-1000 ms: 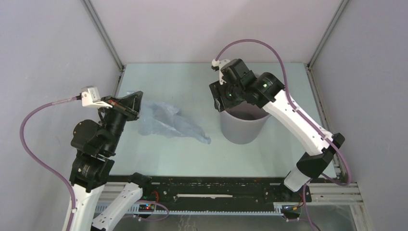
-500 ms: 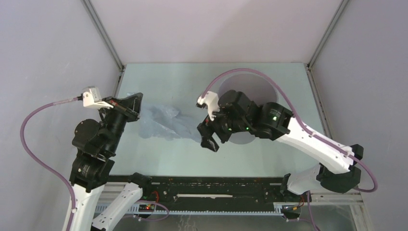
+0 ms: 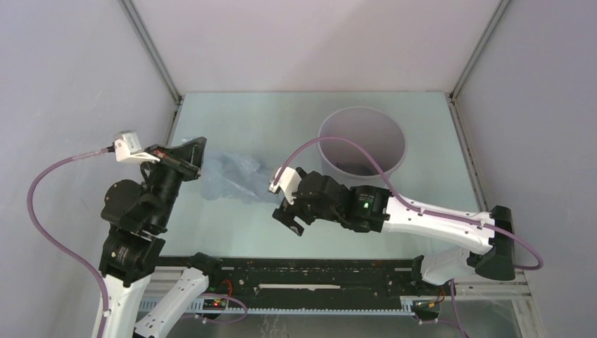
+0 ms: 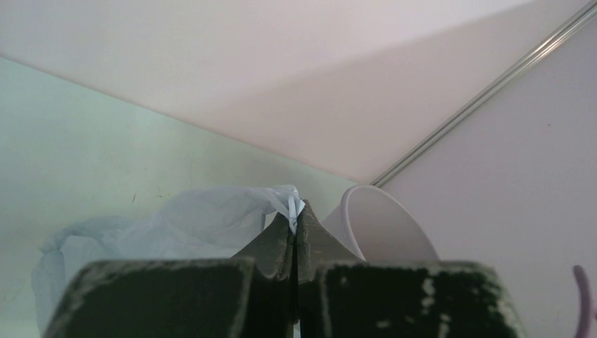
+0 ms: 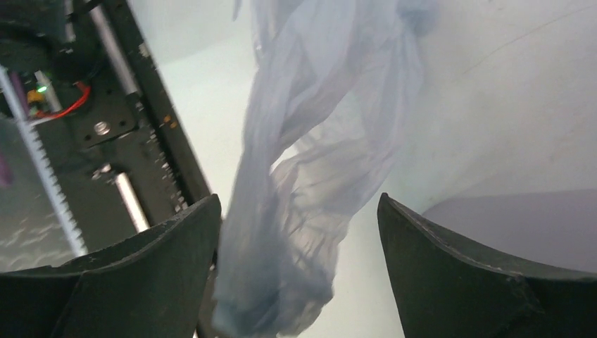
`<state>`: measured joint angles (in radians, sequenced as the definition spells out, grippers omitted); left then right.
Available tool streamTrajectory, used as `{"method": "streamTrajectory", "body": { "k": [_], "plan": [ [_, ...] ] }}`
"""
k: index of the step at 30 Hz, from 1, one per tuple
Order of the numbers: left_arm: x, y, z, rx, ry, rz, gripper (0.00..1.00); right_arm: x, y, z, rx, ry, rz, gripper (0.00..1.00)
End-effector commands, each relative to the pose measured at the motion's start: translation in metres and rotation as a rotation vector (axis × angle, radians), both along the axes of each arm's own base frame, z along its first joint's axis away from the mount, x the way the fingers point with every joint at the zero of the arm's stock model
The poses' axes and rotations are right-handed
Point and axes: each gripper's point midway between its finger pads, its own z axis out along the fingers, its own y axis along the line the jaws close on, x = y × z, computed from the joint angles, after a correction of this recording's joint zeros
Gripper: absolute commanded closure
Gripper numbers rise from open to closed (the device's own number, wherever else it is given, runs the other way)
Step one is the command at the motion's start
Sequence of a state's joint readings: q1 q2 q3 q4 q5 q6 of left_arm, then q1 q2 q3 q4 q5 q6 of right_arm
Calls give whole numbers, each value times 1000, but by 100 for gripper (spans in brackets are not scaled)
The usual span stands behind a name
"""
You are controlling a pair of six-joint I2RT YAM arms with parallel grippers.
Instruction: Put the trash bags into the trash bin
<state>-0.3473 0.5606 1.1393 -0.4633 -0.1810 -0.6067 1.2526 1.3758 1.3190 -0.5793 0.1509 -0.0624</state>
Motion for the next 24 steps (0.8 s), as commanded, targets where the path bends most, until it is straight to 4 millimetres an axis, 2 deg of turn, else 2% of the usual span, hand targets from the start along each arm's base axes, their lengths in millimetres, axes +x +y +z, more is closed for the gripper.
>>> {"method": "streamTrajectory", "body": {
  "k": [1,4,7,10,11,12,14,15,16,17,18,20,22,24],
  "plan": [
    [-7,4,14,-58,-37,9,100,32,19,29,148,-209,-58,9],
    [-10,4,18,-62,-45,5,100,40,28,22,149,-220,-82,12],
    [-13,5,24,-66,-55,5,100,46,29,15,134,-222,-119,25],
    [-17,6,34,-76,-75,1,100,39,34,28,193,-200,-67,62],
    [-18,6,37,-81,-81,-1,100,37,34,35,217,-195,-54,72],
    [-20,7,42,-89,-90,-3,100,34,34,42,241,-187,-45,79],
    [-25,7,52,-102,-113,-8,99,29,32,60,285,-152,-32,99],
    [-27,8,59,-106,-127,-11,95,26,30,67,304,-108,-23,100],
    [-30,9,65,-109,-142,-12,88,23,27,77,325,-70,-17,100],
    [-33,9,72,-109,-159,-14,77,22,23,86,344,-35,-16,100],
    [-35,10,78,-106,-179,-18,63,23,18,96,375,6,-24,100],
    [-40,9,90,-91,-214,-28,35,11,12,114,439,126,37,100],
    [-42,9,100,-72,-234,-33,15,16,2,136,509,215,26,100],
    [-43,10,108,-56,-243,-25,2,19,-5,152,570,316,21,100]
  ]
}}
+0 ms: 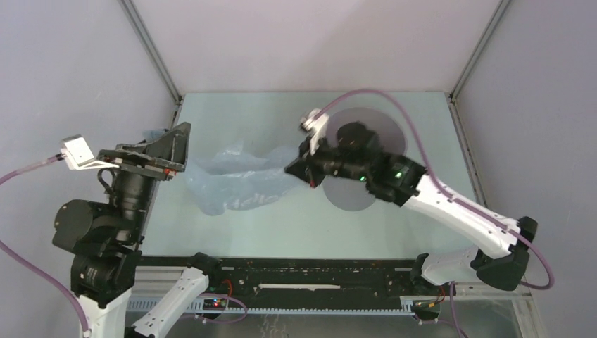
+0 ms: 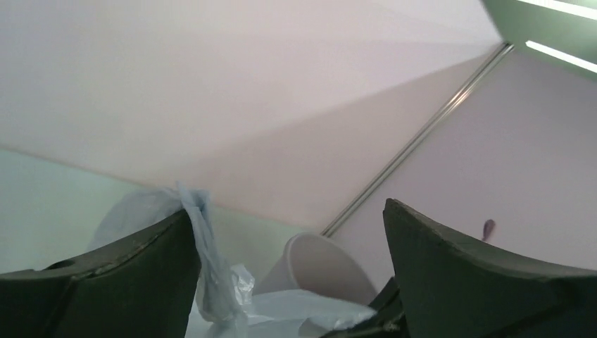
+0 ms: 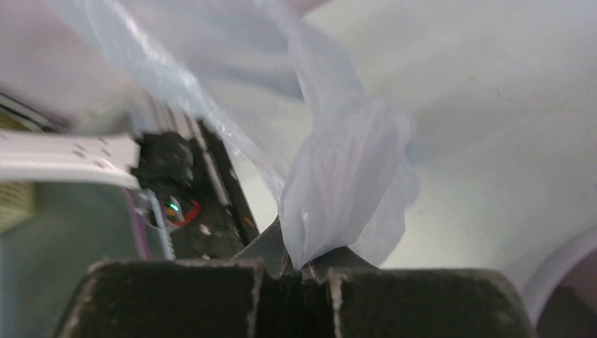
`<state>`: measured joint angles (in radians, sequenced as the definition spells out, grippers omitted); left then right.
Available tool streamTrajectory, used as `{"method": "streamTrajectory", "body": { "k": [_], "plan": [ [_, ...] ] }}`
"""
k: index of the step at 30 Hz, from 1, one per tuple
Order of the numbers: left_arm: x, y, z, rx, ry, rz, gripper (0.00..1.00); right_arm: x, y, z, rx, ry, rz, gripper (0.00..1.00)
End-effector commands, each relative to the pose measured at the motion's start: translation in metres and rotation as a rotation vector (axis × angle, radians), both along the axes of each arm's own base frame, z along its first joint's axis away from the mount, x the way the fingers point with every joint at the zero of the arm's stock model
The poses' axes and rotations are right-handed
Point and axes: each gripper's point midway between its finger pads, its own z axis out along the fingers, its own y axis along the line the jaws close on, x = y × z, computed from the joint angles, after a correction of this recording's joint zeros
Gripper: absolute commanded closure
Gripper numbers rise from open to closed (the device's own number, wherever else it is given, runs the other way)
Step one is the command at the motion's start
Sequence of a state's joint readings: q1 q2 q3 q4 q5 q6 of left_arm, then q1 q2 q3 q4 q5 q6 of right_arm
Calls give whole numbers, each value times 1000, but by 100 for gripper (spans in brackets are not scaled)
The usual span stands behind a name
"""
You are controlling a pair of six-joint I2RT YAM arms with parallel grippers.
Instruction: Put the trash bags into the trash bin
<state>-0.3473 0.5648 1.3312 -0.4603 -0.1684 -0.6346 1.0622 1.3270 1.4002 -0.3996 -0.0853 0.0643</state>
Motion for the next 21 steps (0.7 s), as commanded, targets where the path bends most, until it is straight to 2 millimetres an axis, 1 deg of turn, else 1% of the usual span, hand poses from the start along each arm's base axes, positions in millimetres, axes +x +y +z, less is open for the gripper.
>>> {"method": "streamTrajectory", "body": {
  "k": [1,3,4,5,8,9,11,13,15,17,19,21],
  "plan": [
    [-1,1,33,37,-63,11,0,-18,-19,67,232,269,101,100],
    [-2,12,42,10,-45,66,0,-9,-27,77,279,365,79,100],
    [-1,22,46,-21,-28,114,0,-4,-30,79,297,410,66,100],
    [-6,28,56,-54,-35,132,0,1,-34,81,312,445,55,100],
    [-15,27,84,-89,-96,108,0,14,-43,80,321,508,23,100],
    [-16,26,91,-96,-103,97,0,17,-44,79,316,513,13,100],
    [-14,22,95,-100,-85,79,0,21,-43,74,275,502,6,100],
    [-4,16,85,-99,-15,66,0,19,-38,70,224,458,11,100],
    [8,16,63,-112,94,87,0,16,-32,67,199,434,18,100],
    [16,26,36,-162,219,159,0,17,-29,65,200,430,19,100],
    [18,36,11,-189,315,228,0,18,-29,64,205,434,16,100],
    [19,40,-2,-187,354,260,0,20,-30,71,234,441,14,100]
  ]
}}
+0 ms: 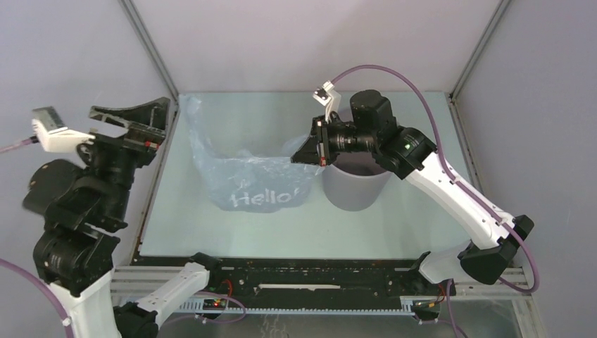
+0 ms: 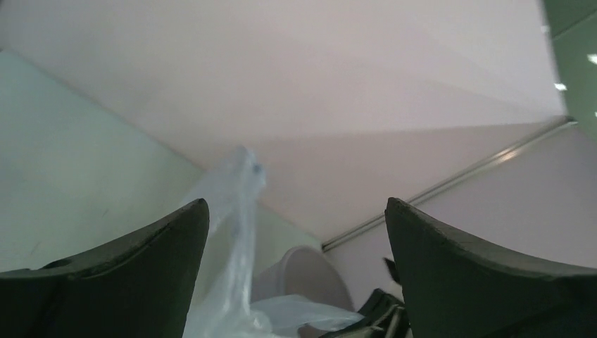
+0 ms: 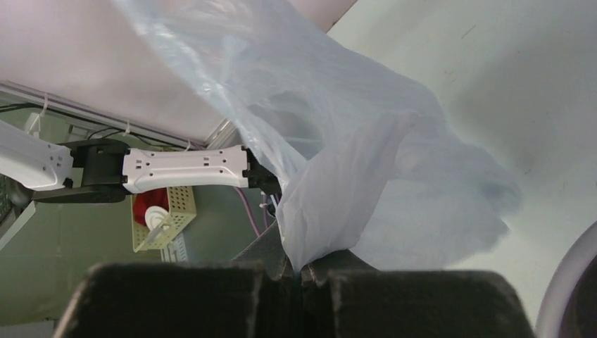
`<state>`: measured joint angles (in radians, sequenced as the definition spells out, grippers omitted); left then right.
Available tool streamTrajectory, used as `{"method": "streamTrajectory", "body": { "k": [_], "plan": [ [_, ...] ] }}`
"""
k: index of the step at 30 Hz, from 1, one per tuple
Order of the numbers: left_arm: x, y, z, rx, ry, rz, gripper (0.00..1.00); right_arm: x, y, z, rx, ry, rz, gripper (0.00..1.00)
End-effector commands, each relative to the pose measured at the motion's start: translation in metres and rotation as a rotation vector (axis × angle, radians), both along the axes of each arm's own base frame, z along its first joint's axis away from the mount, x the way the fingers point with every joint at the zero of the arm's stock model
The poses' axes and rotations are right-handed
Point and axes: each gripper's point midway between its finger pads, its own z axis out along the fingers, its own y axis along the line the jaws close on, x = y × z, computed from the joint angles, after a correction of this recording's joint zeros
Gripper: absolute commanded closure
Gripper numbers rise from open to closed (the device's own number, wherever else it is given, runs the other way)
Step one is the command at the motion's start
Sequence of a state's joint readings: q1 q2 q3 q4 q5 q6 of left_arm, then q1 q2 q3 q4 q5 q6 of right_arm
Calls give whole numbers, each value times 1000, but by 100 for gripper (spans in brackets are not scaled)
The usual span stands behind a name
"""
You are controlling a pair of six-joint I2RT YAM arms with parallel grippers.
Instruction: Put the trash bags into the trash bin
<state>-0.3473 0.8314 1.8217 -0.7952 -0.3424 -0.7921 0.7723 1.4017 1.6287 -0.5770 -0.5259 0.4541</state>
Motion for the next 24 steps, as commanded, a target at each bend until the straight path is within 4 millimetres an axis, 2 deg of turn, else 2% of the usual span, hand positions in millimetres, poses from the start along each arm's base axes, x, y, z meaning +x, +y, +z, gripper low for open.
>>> {"method": "streamTrajectory", "body": {
  "k": [1,6,9,14,18,22,24],
  "plan": [
    [13,16,-58,-40,226,119,0,0,-4,27,63,-33,-3,100],
    [3,26,-60,-76,137,148,2,0,-8,64,169,-5,-18,100],
    [-4,34,-58,-94,103,177,3,4,-18,95,290,76,-37,100],
    [-13,40,-49,-69,58,194,3,16,-46,146,454,158,-97,100],
    [-13,42,-50,-47,58,204,2,29,-74,180,588,234,-125,100],
    [-9,38,-54,-37,66,186,1,26,-107,230,734,188,-99,100],
    [-5,34,-57,-35,69,175,1,27,-123,248,766,172,-109,100]
  ]
}}
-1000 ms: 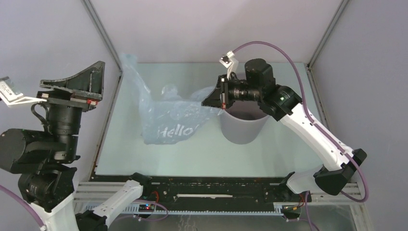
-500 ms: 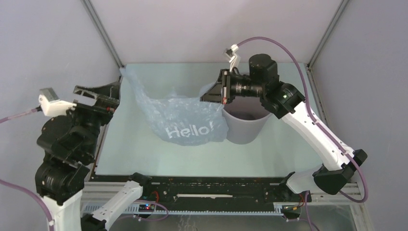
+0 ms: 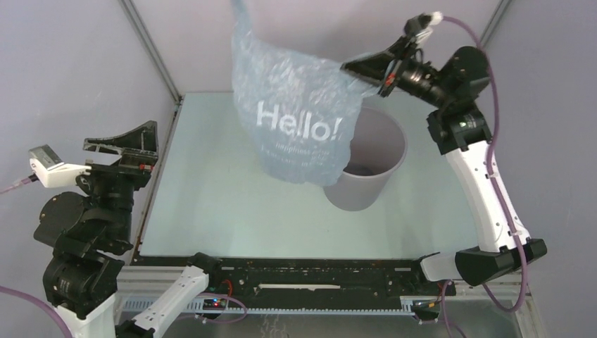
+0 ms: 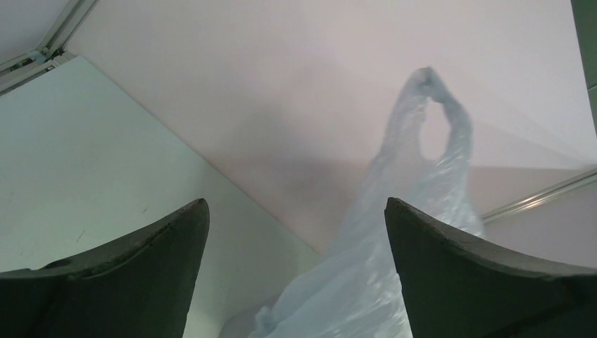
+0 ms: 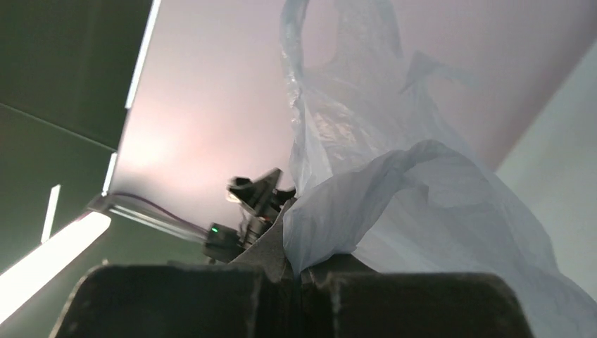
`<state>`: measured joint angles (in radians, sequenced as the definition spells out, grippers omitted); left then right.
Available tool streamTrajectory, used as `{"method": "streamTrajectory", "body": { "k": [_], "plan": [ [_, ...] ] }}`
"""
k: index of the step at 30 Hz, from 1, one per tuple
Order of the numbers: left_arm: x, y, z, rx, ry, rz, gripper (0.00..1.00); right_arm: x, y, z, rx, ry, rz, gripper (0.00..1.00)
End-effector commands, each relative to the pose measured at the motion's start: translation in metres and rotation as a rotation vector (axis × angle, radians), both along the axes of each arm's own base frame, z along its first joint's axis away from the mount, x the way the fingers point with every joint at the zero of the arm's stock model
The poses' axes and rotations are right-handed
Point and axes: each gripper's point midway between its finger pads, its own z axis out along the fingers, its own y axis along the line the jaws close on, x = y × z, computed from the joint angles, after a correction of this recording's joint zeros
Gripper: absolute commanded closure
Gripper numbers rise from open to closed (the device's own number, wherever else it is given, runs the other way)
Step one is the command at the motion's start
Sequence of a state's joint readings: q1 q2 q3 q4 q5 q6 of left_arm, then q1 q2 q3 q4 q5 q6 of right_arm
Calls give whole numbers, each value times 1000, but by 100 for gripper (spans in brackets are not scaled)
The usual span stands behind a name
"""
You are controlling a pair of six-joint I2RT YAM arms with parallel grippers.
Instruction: Put the trash bags into the trash bin
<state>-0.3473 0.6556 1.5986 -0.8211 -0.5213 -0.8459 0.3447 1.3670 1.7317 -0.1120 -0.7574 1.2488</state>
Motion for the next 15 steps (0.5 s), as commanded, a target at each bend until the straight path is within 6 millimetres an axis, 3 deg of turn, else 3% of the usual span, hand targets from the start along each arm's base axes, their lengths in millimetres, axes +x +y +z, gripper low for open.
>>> {"method": "streamTrajectory", "body": {
  "k": [1,6,9,12,15],
  "plan": [
    [12,-4,-2,20,-2,-1,0,-40,-40,87,177,-131,50,100],
    [20,-13,-4,21,-1,-35,0,-40,-78,122,214,-185,-3,100],
    [24,-16,-3,23,3,-41,0,-45,-89,133,193,-201,-17,100],
    [26,-18,-3,25,4,-47,0,-44,-99,131,177,-205,-46,100],
    [30,-21,-4,26,8,-56,0,-36,-101,107,167,-162,-57,100]
  ]
}}
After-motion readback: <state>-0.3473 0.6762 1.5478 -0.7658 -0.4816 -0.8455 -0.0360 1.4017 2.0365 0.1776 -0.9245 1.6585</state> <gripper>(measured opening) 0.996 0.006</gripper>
